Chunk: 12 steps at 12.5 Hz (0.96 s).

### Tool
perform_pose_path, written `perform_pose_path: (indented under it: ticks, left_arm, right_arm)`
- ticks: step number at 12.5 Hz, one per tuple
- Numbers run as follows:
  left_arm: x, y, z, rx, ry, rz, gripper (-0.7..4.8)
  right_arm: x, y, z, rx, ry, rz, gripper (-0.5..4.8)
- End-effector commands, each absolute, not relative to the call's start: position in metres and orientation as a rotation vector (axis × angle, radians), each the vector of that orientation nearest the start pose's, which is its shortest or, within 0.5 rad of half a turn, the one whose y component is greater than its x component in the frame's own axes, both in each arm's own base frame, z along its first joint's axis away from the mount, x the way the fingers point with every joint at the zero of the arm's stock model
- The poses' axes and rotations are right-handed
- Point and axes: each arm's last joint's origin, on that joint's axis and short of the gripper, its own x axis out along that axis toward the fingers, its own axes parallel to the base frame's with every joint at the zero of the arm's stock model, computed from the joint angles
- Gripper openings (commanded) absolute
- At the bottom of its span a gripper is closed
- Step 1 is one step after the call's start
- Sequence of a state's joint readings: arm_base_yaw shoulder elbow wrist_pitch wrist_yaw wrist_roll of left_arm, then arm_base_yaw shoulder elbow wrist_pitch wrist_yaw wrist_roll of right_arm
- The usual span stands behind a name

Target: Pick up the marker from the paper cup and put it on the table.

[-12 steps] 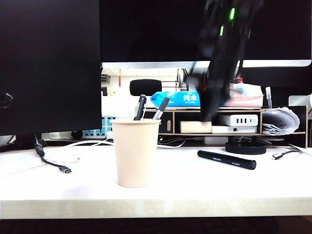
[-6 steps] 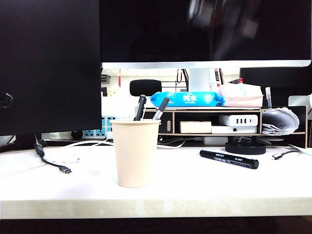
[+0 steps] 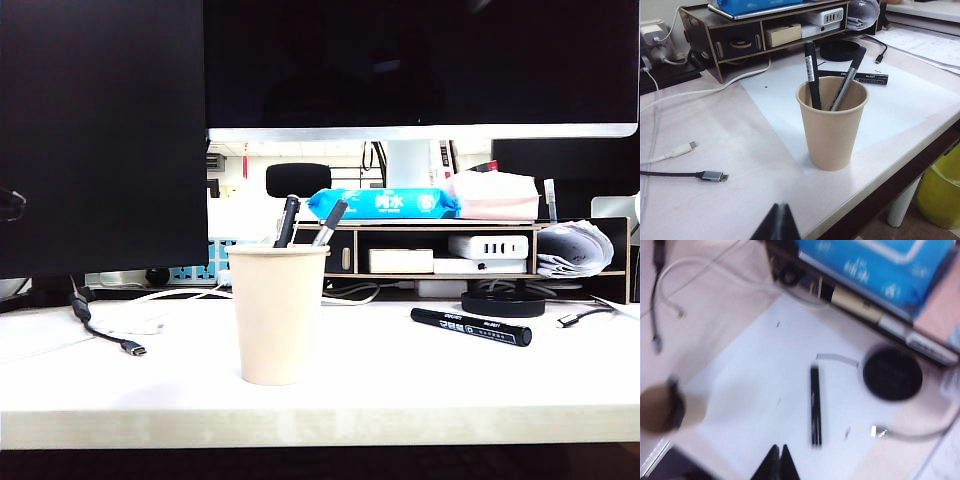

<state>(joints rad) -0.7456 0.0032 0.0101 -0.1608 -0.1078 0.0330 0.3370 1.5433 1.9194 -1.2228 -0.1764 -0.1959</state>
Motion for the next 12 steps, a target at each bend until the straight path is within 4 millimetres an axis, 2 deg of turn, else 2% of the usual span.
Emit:
perform_pose_path:
  ticks: [1, 3, 6, 9, 12]
  left_arm:
    - [0.072, -0.063, 0.15, 0.107, 0.144, -0.64, -0.04]
    - [0.072, -0.063, 0.15, 0.107, 0.144, -0.639, -0.04]
    - [0.072, -0.063, 0.15, 0.107, 0.144, -0.639, -0.04]
    - [0.072, -0.063, 0.15, 0.106, 0.144, -0.639, -0.04]
    - [0.076, -0.058, 0.15, 0.101, 0.148, -0.579, -0.04]
  right_arm:
    - [0.201, 0.076, 0.392, -0.149, 0.626, 0.532, -0.08]
    - [0.184, 0.071, 0.35, -0.105, 0.537, 0.565, -0.08]
    - [0.163, 0.068, 0.308, 0.02, 0.417, 0.664, -0.08]
    - [0.14, 0.059, 0.281, 0.121, 0.235, 0.661, -0.08]
    - [0.12, 0.051, 0.273, 0.229, 0.062, 0.622, -0.08]
